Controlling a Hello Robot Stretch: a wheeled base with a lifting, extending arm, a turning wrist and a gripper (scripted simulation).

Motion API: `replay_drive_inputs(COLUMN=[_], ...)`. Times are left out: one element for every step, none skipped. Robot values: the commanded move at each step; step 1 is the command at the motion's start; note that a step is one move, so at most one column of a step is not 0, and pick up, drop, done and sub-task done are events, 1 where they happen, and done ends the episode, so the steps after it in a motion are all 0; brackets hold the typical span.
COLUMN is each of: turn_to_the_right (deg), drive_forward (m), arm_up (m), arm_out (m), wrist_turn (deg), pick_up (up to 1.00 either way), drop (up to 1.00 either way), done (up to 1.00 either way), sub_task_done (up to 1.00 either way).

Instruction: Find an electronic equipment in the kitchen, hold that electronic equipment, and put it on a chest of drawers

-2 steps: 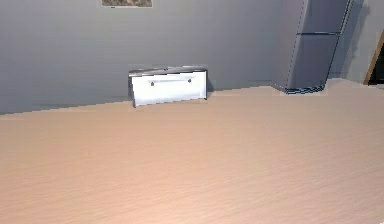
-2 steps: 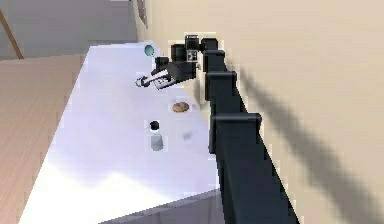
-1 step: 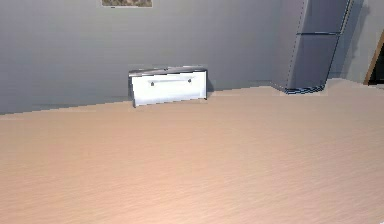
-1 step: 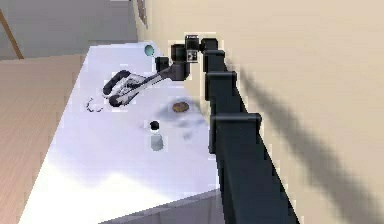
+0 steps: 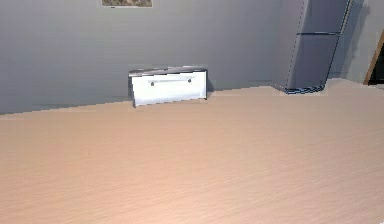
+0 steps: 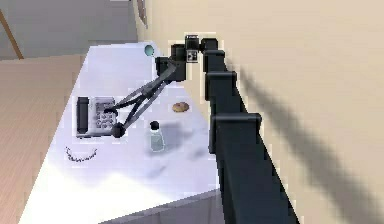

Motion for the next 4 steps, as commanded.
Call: replay_drive_inputs(turn_to_the_right=[0.0, 0.0, -45.0, -18.0], drive_forward=[0.0, 0.0, 0.0, 0.0], arm_up=[0.0, 0.0, 0.0, 0.0], arm_out=[0.0, -0.44, 0.0, 0.0], wrist_turn=[-9.0, 0.0, 0.0, 0.0], pick_up=[0.0, 0.0, 0.0, 0.0], drop=[0.0, 0.0, 0.0, 0.0], done=[0.0, 0.0, 0.0, 0.0], sub_task_done=[0.0, 0.0, 0.0, 0.0])
